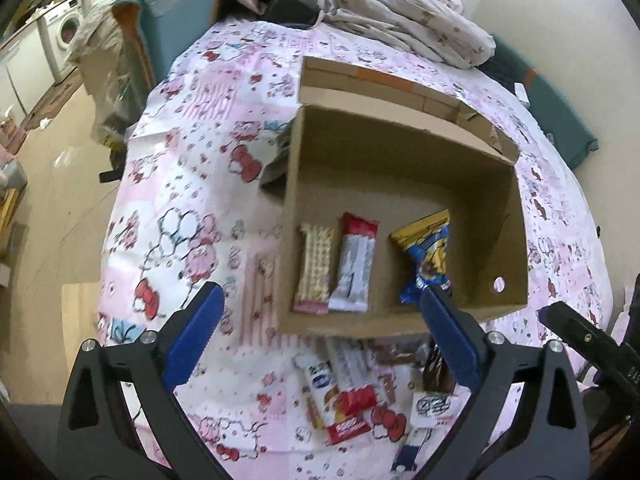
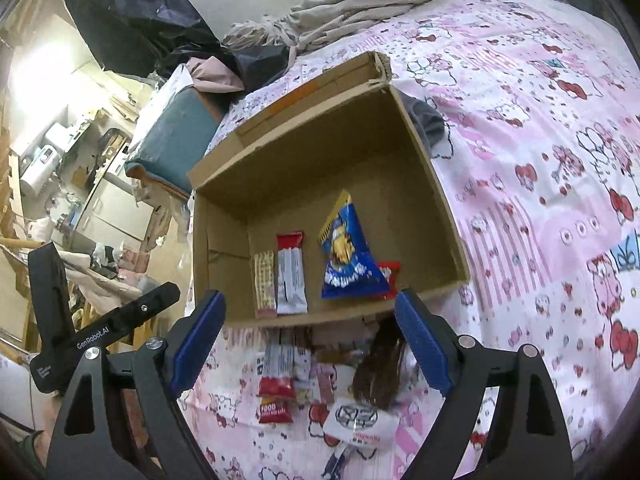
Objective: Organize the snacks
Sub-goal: 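Grasp the white rice-cake bag with the left tool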
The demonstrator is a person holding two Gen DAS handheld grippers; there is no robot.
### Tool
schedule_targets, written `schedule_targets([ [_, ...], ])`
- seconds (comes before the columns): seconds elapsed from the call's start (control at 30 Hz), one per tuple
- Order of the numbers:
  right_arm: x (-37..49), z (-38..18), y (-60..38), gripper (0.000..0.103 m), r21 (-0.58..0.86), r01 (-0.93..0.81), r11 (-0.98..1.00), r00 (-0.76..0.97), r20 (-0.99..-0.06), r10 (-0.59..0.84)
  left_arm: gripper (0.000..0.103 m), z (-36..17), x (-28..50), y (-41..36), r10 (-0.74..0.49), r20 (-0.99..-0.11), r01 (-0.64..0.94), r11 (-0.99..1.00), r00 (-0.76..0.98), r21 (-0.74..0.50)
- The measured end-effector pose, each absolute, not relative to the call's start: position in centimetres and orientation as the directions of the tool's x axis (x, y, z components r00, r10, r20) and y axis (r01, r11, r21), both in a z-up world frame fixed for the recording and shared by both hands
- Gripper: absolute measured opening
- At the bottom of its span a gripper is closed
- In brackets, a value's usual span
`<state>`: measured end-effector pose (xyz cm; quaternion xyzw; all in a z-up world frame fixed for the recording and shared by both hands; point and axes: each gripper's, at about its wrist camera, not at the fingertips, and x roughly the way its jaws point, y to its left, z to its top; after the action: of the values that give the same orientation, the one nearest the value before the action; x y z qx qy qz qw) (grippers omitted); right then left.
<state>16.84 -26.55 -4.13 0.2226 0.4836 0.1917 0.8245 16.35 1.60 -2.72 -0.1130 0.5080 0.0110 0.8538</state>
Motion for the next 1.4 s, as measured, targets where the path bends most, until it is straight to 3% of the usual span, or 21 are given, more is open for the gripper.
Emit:
schedule_targets([
  [0.77, 13.6, -8.0, -26.2, 0.089, 0.508, 0.037, 0.861, 0.316, -0.823, 0.472, 0.097, -6.3, 11.4, 3.0, -0.092, -0.933, -0.207, 0.963, 0.347, -0.172],
  [1.1, 14.1, -10.2, -26.2, 0.089, 0.511, 0.105, 0.853, 0.247, -0.844, 0.476, 0.096, -9.0, 11.9, 4.7, -0.075, -0.954, -0.309, 0.936, 0.289, -0.167],
  [1.4, 15.4, -11.1, -26.4, 0.089, 0.517, 0.152, 0.843, 0.241, -0.846, 0.475, 0.063, -12.2, 12.3, 3.1, -0.108, -0.974, -0.291, 0.943, 0.199, -0.164],
])
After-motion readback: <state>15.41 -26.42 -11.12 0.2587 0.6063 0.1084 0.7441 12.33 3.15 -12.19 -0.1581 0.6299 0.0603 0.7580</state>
